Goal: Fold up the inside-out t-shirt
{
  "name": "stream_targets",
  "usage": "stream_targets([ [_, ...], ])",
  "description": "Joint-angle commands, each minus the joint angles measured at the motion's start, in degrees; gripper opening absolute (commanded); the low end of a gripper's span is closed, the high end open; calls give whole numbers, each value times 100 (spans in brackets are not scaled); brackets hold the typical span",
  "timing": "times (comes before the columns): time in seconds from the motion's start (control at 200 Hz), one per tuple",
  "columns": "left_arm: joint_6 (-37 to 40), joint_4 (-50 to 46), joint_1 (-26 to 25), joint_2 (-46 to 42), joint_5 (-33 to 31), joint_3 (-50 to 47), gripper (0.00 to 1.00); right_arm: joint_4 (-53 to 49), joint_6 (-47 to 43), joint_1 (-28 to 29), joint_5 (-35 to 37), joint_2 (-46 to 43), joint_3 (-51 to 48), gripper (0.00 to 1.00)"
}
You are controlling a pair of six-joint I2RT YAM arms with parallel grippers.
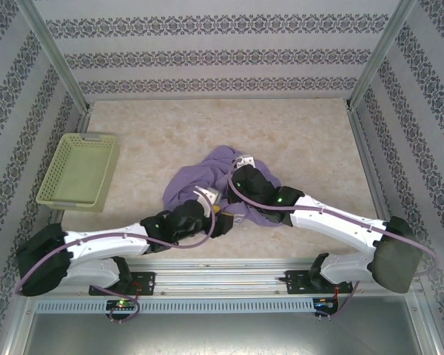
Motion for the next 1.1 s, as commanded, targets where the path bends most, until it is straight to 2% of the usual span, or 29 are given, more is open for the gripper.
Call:
stream_targets([
  [0.0,77,902,-46,371,64,-20,72,418,420,28,-42,50,-63,0],
  [0.105,98,798,-14,792,-412,174,73,544,623,44,-78,56,-185,0],
  [0.195,-69,866,175,1136,-526,220,63,586,789,42,-82,8,-268,0],
  [0.275,-111,900,298,1390,-443,283,48,511,924,42,-18,-28,-295,0],
  [0.415,-140,850,307,1612,-399,335,13,320,1144,-5,56,22,-277,0],
  [0.485,-169,806,308,1640,-403,301,0,289,1205,-73,-45,44,-286,0],
  [0.595,-190,891,310,1573,-341,173,0,315,1230,-192,-191,90,-329,7],
  [0.759,-174,1137,302,1427,-10,9,0,316,1194,-435,-431,240,-367,12],
  [1.094,-136,1236,282,1220,453,-508,0,-85,449,-660,-905,634,-101,28],
])
